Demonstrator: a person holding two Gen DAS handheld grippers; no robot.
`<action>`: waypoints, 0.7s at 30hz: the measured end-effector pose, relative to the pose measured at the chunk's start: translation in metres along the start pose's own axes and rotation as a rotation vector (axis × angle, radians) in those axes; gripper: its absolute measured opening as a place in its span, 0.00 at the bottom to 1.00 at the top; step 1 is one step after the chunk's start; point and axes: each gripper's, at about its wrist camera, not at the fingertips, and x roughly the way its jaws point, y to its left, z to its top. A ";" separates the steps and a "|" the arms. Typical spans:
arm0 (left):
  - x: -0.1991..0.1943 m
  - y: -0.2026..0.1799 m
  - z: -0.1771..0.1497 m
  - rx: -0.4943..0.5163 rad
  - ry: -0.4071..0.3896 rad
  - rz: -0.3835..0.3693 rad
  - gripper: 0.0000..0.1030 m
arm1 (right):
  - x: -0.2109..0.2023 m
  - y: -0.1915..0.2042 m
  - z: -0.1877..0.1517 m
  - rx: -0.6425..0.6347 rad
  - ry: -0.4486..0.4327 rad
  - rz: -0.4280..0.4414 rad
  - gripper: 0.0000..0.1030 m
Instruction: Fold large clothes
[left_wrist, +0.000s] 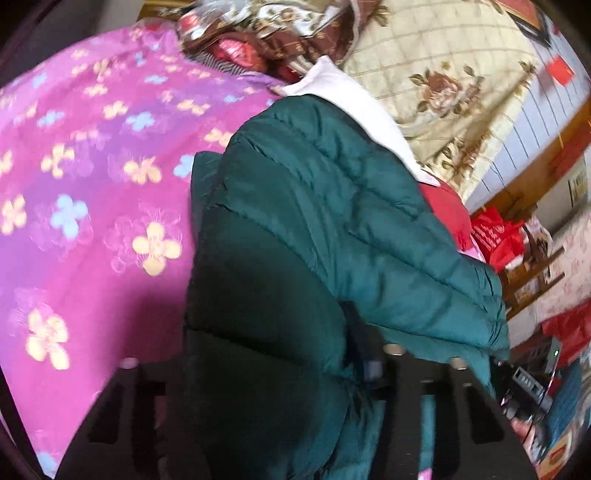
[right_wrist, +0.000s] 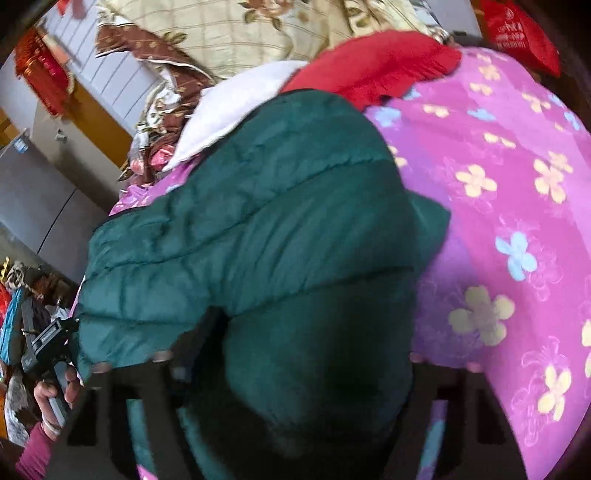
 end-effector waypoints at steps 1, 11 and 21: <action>-0.008 -0.002 0.000 0.006 -0.003 -0.008 0.15 | -0.006 0.005 -0.001 -0.009 -0.009 0.004 0.51; -0.111 -0.005 -0.050 0.128 0.014 -0.041 0.09 | -0.102 0.063 -0.042 -0.122 -0.043 0.058 0.38; -0.120 0.034 -0.114 0.119 0.078 0.126 0.48 | -0.115 0.047 -0.140 -0.068 0.113 -0.116 0.78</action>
